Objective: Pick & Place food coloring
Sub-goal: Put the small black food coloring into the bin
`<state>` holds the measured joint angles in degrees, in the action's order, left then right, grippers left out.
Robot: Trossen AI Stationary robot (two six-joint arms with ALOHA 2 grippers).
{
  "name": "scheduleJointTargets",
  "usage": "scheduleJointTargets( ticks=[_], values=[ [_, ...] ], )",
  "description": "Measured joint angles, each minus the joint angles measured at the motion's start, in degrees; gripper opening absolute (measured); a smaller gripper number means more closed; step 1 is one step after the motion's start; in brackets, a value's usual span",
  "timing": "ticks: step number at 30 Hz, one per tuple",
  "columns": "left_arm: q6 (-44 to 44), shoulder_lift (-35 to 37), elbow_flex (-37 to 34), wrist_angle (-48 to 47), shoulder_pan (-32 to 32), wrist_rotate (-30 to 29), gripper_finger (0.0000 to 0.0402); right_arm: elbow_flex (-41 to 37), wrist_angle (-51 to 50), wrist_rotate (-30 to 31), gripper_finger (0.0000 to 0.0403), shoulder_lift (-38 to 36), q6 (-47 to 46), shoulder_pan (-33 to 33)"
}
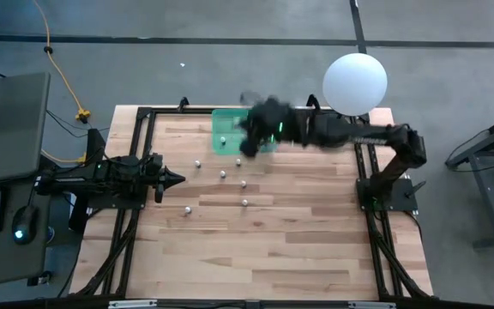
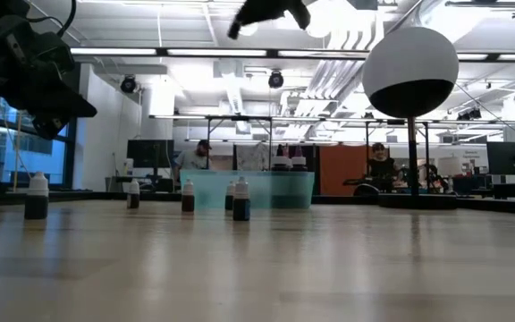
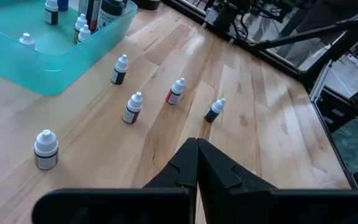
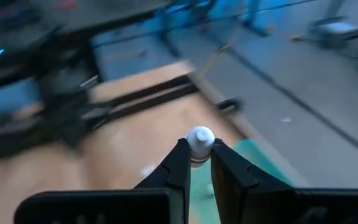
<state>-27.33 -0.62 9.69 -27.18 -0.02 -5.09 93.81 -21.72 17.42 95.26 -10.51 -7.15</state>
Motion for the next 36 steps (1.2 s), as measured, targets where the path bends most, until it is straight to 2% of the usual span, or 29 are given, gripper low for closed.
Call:
scheduleJointTargets(
  ticks=[6, 11, 17, 26, 31, 36],
  values=[
    [0.00, 0.00, 0.01, 0.02, -0.01, -0.02, 0.0000, 4.68, 0.11, -6.28, 0.0040, 3.58, 1.56, -12.36],
    [0.00, 0.01, 0.01, 0.02, -0.01, -0.02, 0.0000, 9.40, 1.15, -13.31, 0.0038, 12.25, 0.15, -17.51],
    [0.00, 0.01, 0.00, 0.02, -0.02, -0.02, 0.0000, 18.40, -0.62, -14.95, 0.0042, 24.44, -0.28, -18.01],
    [0.00, 0.01, 0.02, 0.02, 0.01, -0.04, 0.0000, 31.23, -8.37, -12.82, 0.0042, 40.95, -9.97, -17.50],
    [0.00, 0.02, 0.01, 0.00, -0.01, -0.04, 0.0000, 33.54, -10.47, -12.49, 0.0040, 44.57, -15.05, -17.40],
    [0.00, 0.02, 0.02, 0.01, -0.01, -0.04, 0.0000, 33.57, -11.15, -9.47, 0.0041, 45.20, -18.84, -17.45]
  ],
)
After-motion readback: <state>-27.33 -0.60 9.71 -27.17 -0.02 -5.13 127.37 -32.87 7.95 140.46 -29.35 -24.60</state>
